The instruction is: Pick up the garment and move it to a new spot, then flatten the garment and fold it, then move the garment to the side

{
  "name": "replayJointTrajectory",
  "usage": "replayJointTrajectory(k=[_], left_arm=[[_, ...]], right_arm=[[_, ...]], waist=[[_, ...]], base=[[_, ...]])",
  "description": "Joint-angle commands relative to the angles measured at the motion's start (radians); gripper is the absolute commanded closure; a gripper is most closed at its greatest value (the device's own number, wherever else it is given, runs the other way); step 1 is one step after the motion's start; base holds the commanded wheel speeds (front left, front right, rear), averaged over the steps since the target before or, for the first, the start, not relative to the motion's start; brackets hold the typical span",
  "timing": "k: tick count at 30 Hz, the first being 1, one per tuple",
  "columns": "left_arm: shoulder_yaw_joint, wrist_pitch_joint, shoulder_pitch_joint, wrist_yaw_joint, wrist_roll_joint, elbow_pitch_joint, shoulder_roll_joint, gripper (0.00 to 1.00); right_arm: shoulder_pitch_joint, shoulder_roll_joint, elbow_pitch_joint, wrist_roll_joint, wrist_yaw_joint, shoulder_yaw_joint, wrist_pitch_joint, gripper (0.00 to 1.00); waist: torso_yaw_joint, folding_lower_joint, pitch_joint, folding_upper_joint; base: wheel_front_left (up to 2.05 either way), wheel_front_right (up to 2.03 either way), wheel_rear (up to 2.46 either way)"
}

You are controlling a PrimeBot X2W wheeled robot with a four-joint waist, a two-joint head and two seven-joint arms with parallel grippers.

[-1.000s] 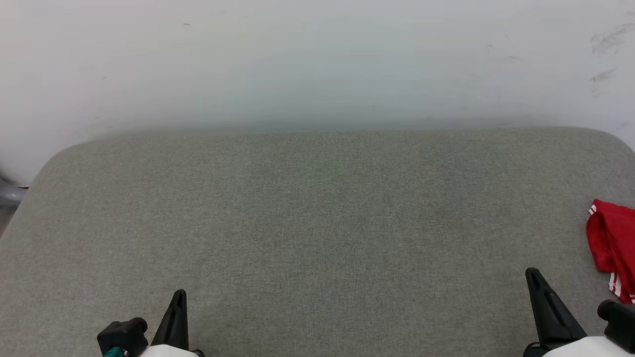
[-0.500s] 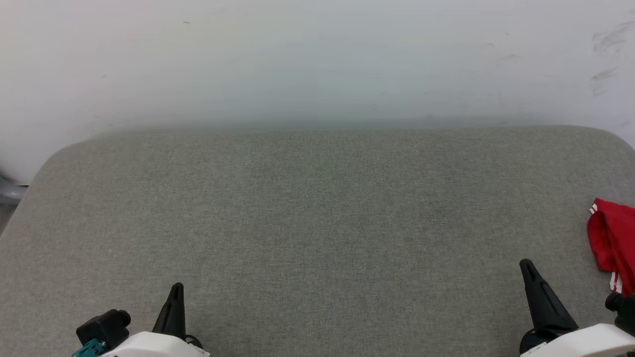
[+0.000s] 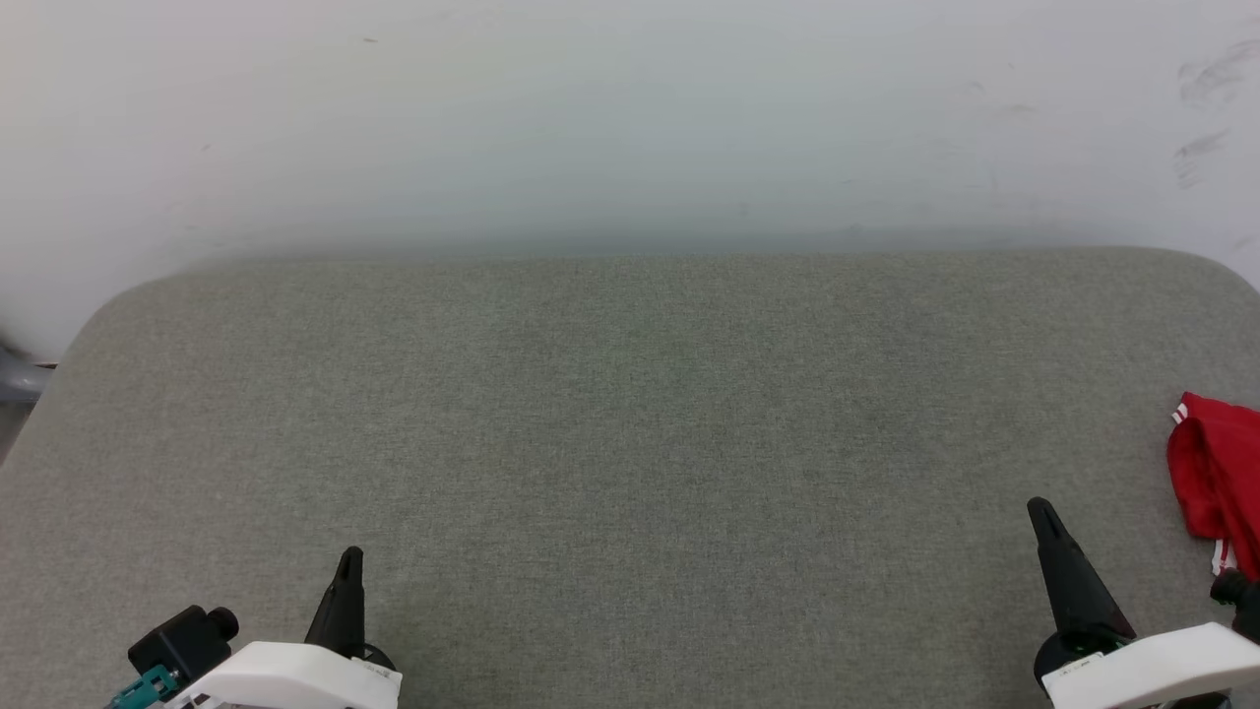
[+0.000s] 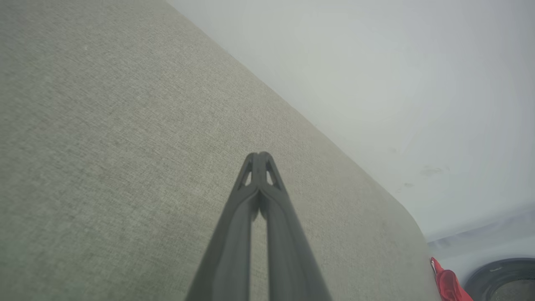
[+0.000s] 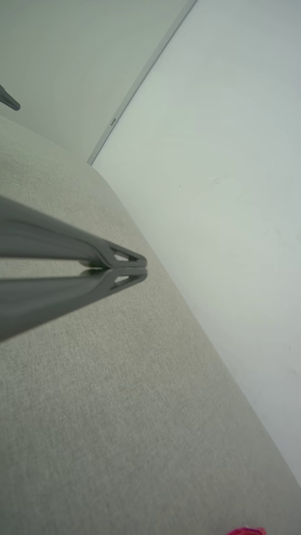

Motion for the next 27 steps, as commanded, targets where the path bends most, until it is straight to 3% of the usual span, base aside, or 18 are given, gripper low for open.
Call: replayJointTrajectory(k=[1, 27], left_arm=[[0.011, 0.007, -0.029, -0.010, -0.027, -0.008, 0.001, 1.00], [0.062, 0.092, -0.072, -0.049, -0.331, 0.001, -0.027, 1.00]], right_arm=[[-0.027, -0.009, -0.001, 0.034, 0.000, 0.000, -0.003, 1.00], [-0.103, -0.013, 0.112, 0.372, 0.000, -0.001, 0.003, 1.00]], waist=[[0.000, -0.0001, 0.000, 0.0000], [0.002, -0.0001, 0.009, 0.0000]], base=[[0.00, 0.00, 0.00], [0.00, 0.00, 0.00]])
